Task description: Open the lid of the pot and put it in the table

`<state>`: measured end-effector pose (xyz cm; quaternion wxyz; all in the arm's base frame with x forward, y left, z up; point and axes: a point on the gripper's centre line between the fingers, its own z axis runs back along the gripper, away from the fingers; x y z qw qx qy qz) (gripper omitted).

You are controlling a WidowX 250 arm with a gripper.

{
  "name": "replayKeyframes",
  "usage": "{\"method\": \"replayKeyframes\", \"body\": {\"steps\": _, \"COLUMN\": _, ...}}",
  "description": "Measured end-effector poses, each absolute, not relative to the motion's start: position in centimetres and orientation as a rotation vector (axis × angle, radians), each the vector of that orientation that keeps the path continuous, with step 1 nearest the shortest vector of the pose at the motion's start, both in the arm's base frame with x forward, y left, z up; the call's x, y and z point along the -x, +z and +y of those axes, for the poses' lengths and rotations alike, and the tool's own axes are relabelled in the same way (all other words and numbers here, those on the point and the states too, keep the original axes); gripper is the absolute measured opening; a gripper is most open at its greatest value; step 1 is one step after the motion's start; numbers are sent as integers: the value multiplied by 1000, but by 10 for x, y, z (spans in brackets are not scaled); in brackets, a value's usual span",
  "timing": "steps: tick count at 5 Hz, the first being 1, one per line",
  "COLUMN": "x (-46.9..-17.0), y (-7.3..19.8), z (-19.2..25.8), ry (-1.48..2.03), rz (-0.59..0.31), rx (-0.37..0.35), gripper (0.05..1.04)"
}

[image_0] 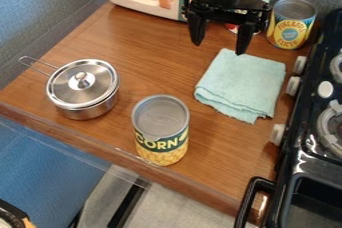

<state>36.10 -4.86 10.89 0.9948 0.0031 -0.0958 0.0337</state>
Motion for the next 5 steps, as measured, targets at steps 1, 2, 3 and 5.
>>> {"method": "replayKeyframes", "body": {"steps": 1, "x": -360, "y": 99, "z": -49, "ry": 72, "rz": -165, "rx": -10, "gripper": 999}}
{"method": "replayKeyframes", "body": {"steps": 2, "x": -357, "y": 92, "z": -25, "ry": 156, "rz": -146, "rx": -15, "gripper": 999}}
{"method": "replayKeyframes", "body": {"steps": 3, "x": -352, "y": 96, "z": -1, "ry": 202, "rz": -183, "rx": -22, "gripper": 999}}
{"method": "replayKeyframes", "body": {"steps": 5, "x": -348, "y": 88, "z": 45, "ry": 116, "rz": -196, "rx": -72, "gripper": 999}}
